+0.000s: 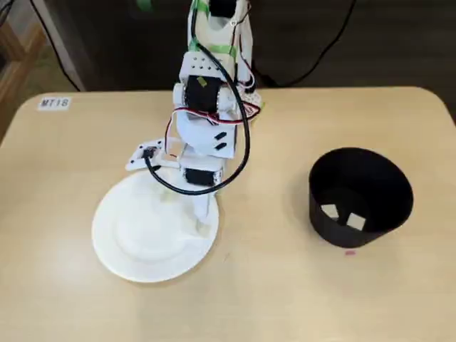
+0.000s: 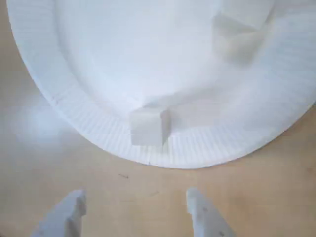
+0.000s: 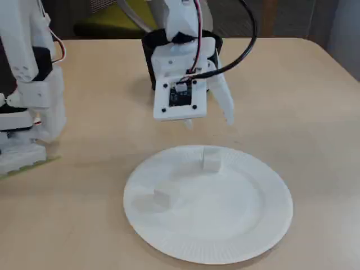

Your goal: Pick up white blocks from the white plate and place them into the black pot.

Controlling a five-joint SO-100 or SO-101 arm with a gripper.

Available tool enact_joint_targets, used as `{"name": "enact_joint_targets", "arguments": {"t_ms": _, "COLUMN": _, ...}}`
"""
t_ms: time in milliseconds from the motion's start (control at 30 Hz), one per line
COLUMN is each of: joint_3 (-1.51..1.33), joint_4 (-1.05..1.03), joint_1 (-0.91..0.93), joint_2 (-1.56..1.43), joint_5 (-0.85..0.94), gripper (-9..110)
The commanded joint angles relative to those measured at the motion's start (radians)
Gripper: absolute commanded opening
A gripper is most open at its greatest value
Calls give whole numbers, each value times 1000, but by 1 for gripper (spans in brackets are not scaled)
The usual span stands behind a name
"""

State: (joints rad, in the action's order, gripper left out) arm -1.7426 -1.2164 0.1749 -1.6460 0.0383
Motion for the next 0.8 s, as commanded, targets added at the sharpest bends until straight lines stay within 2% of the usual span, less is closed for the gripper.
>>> {"name": "enact_joint_targets", "arguments": {"t_ms": 0, "joint_3": 15, "joint_4": -9, "joint_1": 41, "joint_2": 23, "joint_5": 77, "gripper": 35}}
{"name": "enact_joint_targets", "arguments": {"t_ms": 200, "joint_3": 26, "joint_4": -20, "joint_1": 110, "joint_2": 87, "joint_5": 239, "gripper": 33}}
{"name": "enact_joint_targets", "arguments": {"t_ms": 367, "joint_3": 34, "joint_4": -12, "joint_1": 110, "joint_2": 147, "joint_5": 273, "gripper": 30}}
{"name": "enact_joint_targets", "arguments": {"t_ms": 767, "joint_3": 104, "joint_4": -9, "joint_1": 112, "joint_2": 212, "joint_5": 281, "gripper": 39}}
